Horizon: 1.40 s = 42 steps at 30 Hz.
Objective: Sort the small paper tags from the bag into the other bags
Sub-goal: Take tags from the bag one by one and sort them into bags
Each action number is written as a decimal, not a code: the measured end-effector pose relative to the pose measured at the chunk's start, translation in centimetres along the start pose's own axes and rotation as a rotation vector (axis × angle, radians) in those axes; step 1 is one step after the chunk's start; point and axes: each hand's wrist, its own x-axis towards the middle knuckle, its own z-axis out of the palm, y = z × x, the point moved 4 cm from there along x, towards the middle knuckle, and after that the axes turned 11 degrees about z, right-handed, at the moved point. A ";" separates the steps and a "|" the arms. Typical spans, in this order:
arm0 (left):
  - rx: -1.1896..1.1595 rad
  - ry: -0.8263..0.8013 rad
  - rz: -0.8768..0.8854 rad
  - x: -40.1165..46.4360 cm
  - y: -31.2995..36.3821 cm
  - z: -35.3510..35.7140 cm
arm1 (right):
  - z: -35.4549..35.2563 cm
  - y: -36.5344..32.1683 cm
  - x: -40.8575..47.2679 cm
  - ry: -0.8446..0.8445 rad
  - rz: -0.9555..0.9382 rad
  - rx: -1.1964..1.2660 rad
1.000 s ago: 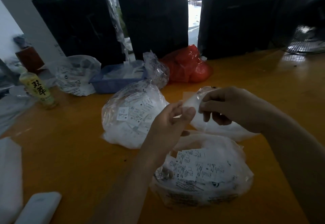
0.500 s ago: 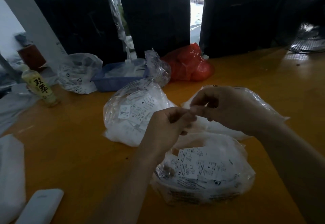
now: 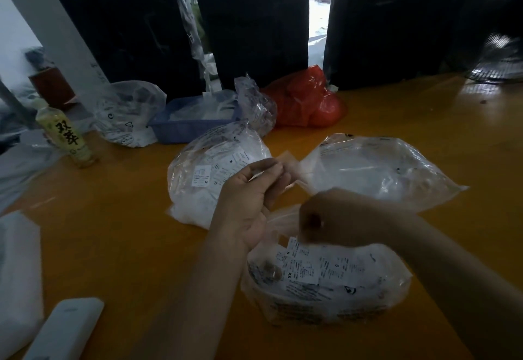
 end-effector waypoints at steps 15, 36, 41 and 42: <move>0.265 -0.001 0.073 -0.2 0.1 -0.2 | -2.5 1.4 -0.3 0.083 0.022 0.226; 0.122 -0.038 0.106 -0.5 -0.1 0.6 | -7.1 2.9 -3.0 0.579 0.096 0.521; 0.159 -0.068 0.118 -0.6 -0.2 0.7 | -6.9 2.5 -3.0 0.537 0.089 0.464; 0.164 -0.071 0.117 -0.6 -0.2 0.7 | -6.9 2.4 -3.1 0.535 0.089 0.453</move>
